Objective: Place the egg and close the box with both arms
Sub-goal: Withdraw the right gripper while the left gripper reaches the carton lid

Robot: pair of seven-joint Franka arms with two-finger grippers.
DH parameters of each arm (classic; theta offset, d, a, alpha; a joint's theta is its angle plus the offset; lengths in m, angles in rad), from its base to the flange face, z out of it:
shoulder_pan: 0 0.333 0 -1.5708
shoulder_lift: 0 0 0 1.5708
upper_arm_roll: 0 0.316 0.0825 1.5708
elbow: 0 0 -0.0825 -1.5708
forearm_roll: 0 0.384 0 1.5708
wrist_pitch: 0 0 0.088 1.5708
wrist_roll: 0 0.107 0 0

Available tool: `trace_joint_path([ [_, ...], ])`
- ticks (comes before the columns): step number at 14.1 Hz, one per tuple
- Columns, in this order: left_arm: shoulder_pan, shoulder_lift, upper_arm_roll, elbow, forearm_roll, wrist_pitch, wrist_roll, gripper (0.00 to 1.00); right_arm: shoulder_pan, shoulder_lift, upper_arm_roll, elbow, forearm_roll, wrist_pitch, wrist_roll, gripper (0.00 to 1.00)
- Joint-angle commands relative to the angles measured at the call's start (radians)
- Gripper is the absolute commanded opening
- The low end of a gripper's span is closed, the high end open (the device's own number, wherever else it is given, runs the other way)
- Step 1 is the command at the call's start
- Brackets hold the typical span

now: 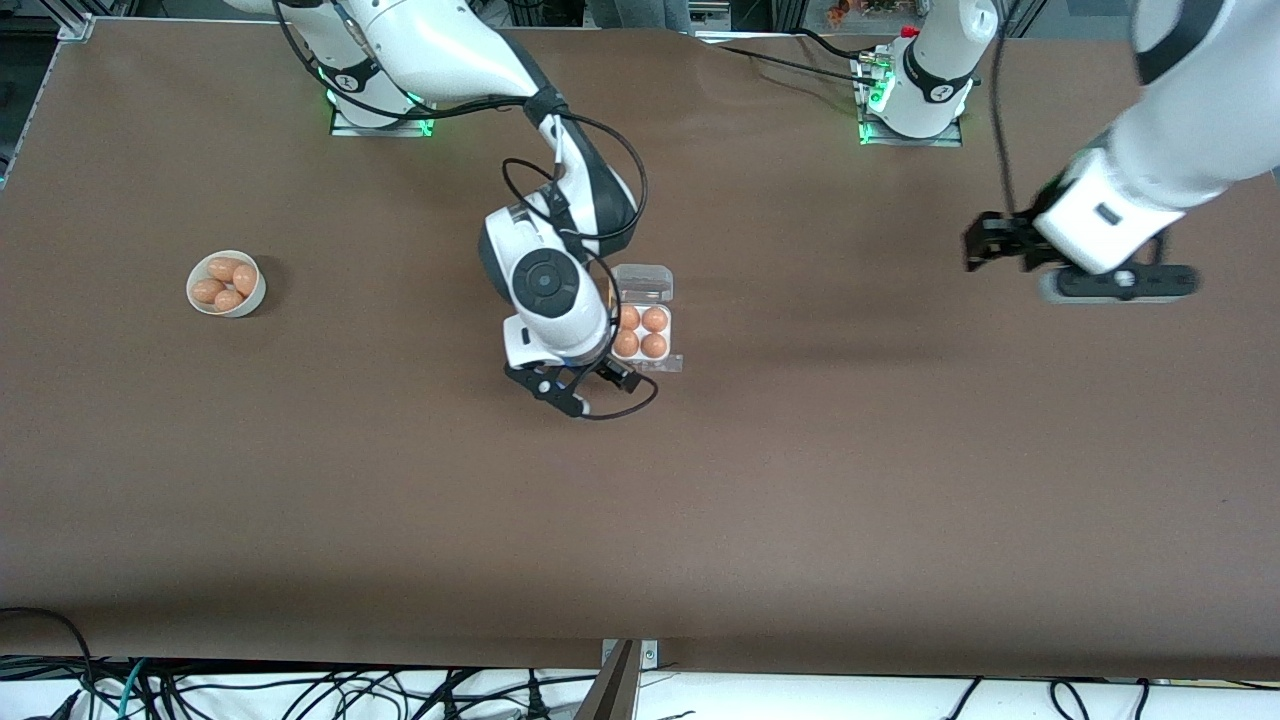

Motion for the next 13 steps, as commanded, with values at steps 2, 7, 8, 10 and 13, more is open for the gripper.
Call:
trace_joint_path([
  [2, 0.003, 0.080, -0.084, 0.016, -0.105, -0.040, -0.088, 0.22, -0.042, -0.017, -0.032, 0.004, 0.012, -0.100, -0.064, 1.00],
  [7, -0.088, 0.237, -0.161, 0.020, -0.207, -0.028, -0.201, 0.04, -0.300, -0.231, 0.130, -0.203, -0.141, -0.104, -0.346, 1.00],
  [8, -0.107, 0.267, -0.161, 0.020, -0.229, -0.023, -0.201, 0.01, -0.363, -0.295, 0.171, -0.276, -0.215, -0.096, -0.420, 1.00],
  [10, -0.157, 0.320, -0.161, 0.031, -0.240, -0.017, -0.202, 0.00, -0.416, -0.420, 0.195, -0.407, -0.324, -0.035, -0.578, 1.00],
  [13, -0.246, 0.431, -0.161, 0.071, -0.238, 0.037, -0.294, 0.00, -0.624, -0.573, 0.271, -0.511, -0.369, -0.019, -0.842, 1.00],
])
